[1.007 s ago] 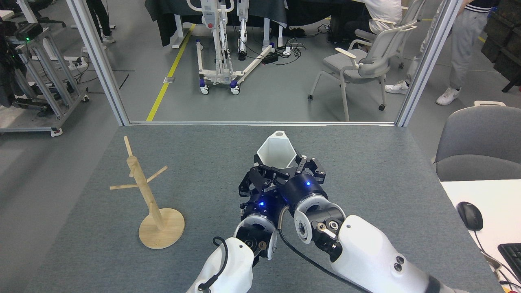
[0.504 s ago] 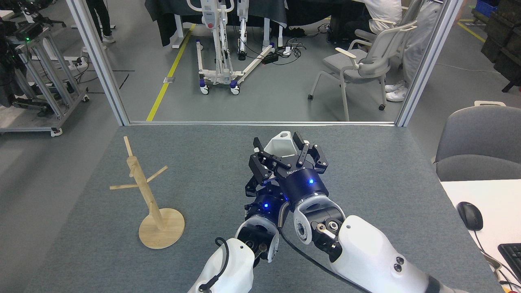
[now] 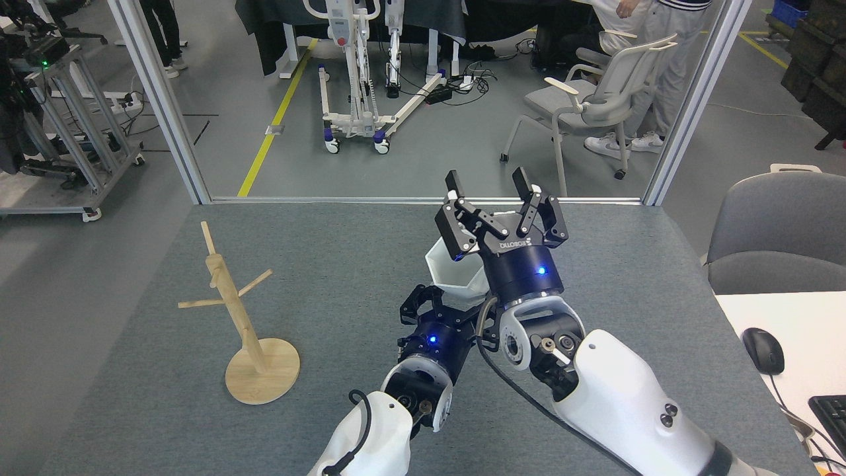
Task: Hang cup on storage rack
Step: 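Open the right gripper and withdraw it from the cup, then carry the white cup with the left gripper toward the wooden stand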
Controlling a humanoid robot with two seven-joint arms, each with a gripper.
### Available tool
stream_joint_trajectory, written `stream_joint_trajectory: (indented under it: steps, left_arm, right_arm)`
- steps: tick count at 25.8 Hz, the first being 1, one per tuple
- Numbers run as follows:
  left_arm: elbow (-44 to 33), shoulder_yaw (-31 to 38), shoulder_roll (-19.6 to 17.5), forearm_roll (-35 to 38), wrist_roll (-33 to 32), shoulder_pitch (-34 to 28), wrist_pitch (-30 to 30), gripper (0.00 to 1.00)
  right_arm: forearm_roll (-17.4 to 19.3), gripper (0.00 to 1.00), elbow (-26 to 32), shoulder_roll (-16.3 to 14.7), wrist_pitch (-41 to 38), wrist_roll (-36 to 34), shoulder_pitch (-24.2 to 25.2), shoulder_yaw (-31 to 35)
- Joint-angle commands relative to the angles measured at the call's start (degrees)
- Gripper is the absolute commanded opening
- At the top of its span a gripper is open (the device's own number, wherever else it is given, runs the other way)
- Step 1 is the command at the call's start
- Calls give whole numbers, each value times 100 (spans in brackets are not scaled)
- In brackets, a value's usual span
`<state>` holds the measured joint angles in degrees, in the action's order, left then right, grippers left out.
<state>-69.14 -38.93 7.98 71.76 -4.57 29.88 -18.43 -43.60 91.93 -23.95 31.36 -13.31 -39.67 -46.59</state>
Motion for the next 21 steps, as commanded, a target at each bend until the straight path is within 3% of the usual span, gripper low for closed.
stream_joint_trajectory:
  steps: [1,7,14,21]
  left_arm:
    - [-20,0,-24,128,0,-44,33,6]
    - [-38,9,-86,550,-9,-185,33,6]
    - [-310,9,-226,602,105,-343,50,4]
    - [-882,17,-446,1191,641,-730,6,2]
  right_arm:
    - [-8,99,-149,-163,-138,-66,170,406]
    - [-148,99,-825,-462,-472,-49,802,1434]
    - [-1273,99,-1696,-304,-1184,-49,1646,2673]
    - [-2055,99,-2091,39,-1905,-49,2464,3692]
